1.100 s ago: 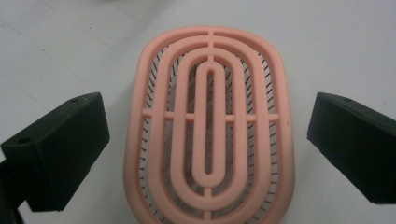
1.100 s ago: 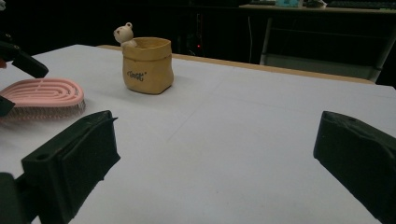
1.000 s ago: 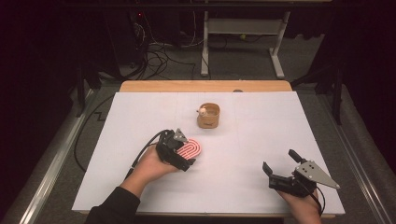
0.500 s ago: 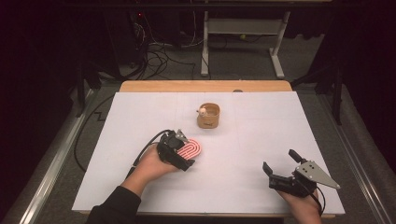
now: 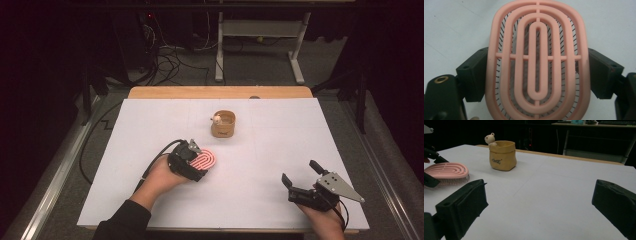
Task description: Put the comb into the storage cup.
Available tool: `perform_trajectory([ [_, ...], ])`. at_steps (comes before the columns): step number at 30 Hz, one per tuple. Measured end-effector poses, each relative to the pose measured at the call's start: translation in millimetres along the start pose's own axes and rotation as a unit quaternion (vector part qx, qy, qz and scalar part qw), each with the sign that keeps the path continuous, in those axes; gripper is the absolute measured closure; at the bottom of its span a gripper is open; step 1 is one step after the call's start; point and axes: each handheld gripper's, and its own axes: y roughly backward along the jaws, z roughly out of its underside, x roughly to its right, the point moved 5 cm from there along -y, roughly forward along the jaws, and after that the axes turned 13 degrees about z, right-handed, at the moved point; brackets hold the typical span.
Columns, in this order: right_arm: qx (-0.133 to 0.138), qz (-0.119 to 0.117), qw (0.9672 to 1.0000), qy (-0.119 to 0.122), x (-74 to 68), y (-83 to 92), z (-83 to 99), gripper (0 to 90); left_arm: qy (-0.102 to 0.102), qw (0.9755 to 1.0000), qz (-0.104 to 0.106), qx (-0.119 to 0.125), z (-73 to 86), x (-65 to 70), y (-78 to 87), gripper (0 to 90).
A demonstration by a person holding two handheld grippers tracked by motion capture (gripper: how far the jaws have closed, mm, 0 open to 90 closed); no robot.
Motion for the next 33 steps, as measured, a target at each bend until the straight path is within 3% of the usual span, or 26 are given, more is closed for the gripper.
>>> perform_trajectory([
  [8, 0.002, 0.000, 1.0000, -0.001, 0.3, 0.3, -0.5, 0.1, 0.008, 1.0000, -0.004, 0.001, -0.1, -1.0, -0.9, 16.7],
  [24, -0.002, -0.002, 1.0000, -0.002, -0.3, -0.7, 0.9, 0.1, -0.005, 0.9999, -0.008, -0.006, 0.3, 0.4, 0.4, 18.1],
  [33, 0.000, 0.001, 1.0000, -0.006, 2.1, -0.3, 0.5, 0.0, -0.009, 0.9999, -0.003, 0.014, 1.4, 1.6, 2.0, 18.3],
])
